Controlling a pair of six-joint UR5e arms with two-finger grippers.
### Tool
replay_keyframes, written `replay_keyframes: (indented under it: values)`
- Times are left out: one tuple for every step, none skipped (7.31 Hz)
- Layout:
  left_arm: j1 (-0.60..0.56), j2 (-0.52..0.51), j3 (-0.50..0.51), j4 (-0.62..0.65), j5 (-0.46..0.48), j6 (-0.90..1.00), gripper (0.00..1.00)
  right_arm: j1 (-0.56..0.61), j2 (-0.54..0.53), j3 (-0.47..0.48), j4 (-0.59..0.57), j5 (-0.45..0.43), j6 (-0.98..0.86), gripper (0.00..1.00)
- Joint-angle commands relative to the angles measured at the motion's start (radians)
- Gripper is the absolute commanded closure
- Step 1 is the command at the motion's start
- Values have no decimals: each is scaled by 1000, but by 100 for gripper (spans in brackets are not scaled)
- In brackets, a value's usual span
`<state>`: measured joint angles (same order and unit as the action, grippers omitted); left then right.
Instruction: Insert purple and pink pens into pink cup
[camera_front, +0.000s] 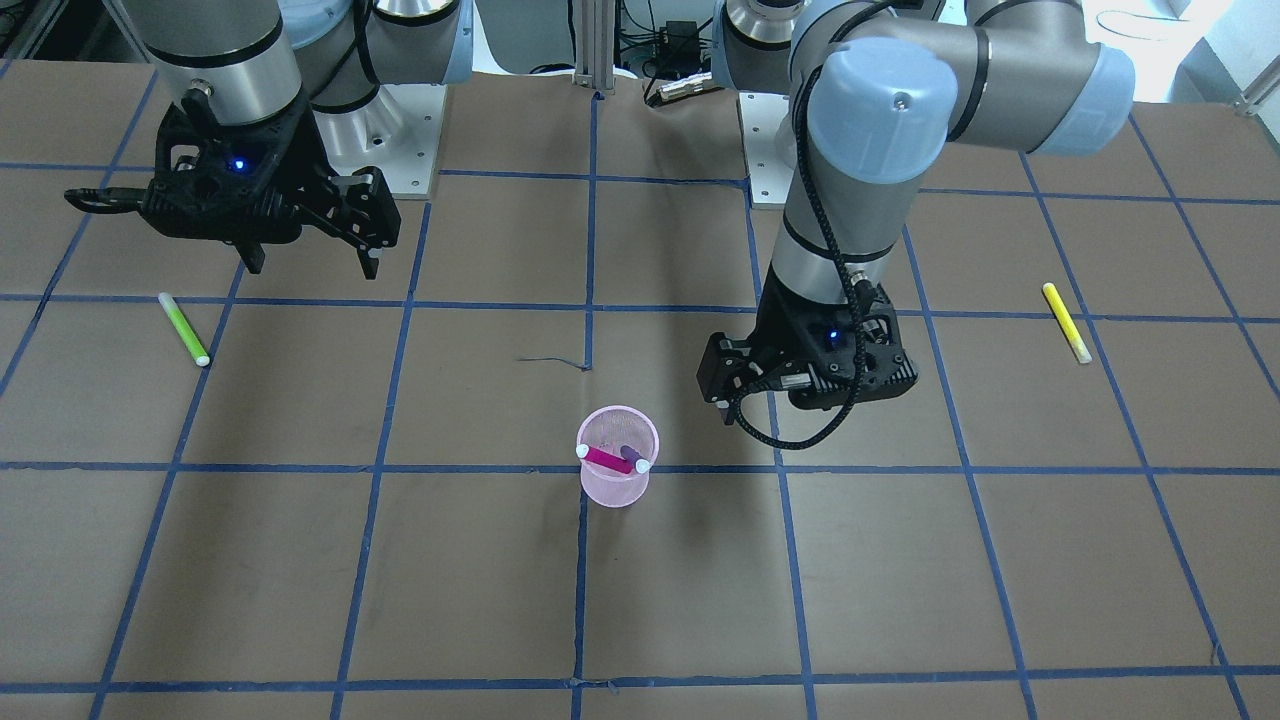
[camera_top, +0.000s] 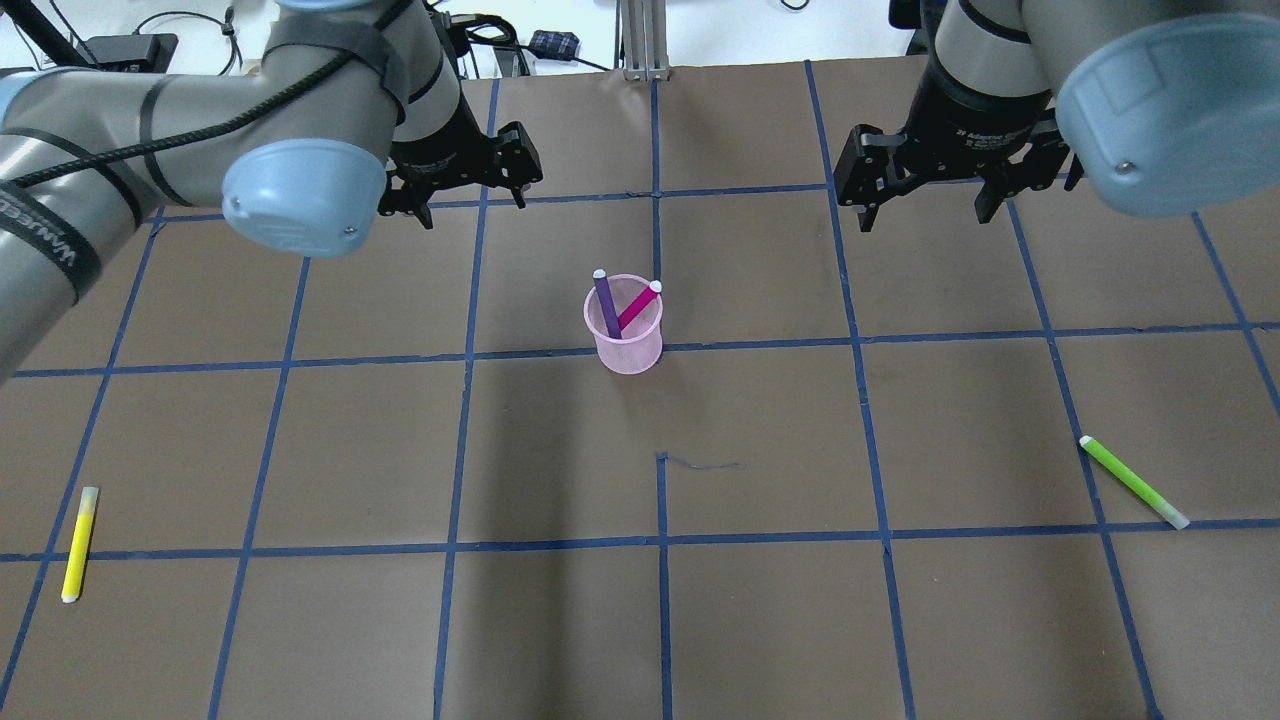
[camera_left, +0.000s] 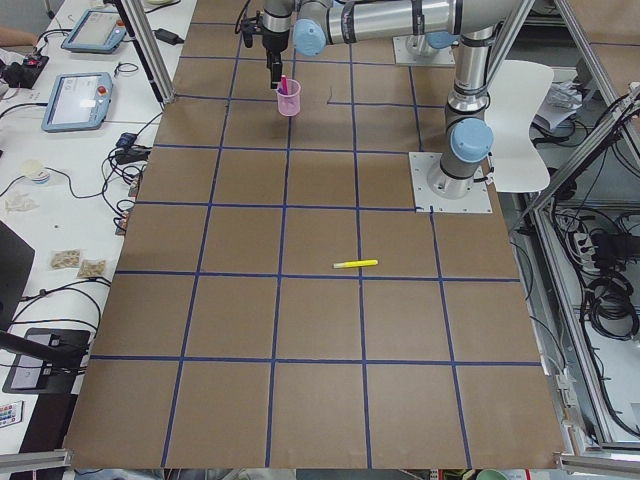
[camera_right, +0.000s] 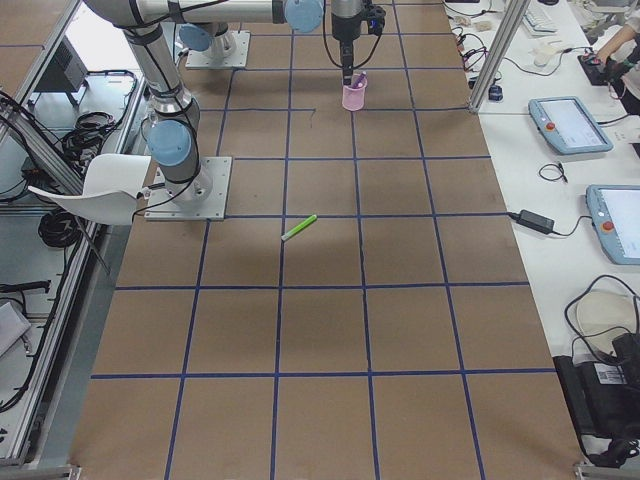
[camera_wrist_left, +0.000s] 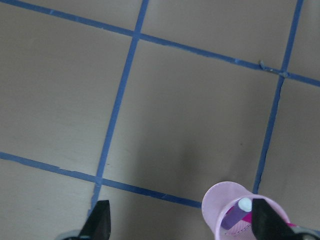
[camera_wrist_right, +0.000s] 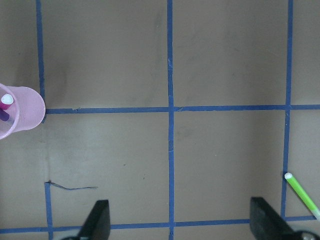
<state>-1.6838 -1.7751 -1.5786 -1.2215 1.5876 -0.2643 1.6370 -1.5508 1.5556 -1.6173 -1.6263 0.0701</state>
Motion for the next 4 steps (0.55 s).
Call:
replay_keyframes:
  values:
    - [80,61,14,-140,-15,77,0,1,12,-25,51,-1,8,0]
    - [131,84,15,-236,-17,158,0,3,9,-10,37,2,10,0]
    - [153,106,15,-271,-9,215,0,3,6,-9,39,3,10,0]
    - [156,118,9,-277,-12,240,0,3,6,-8,39,3,8,0]
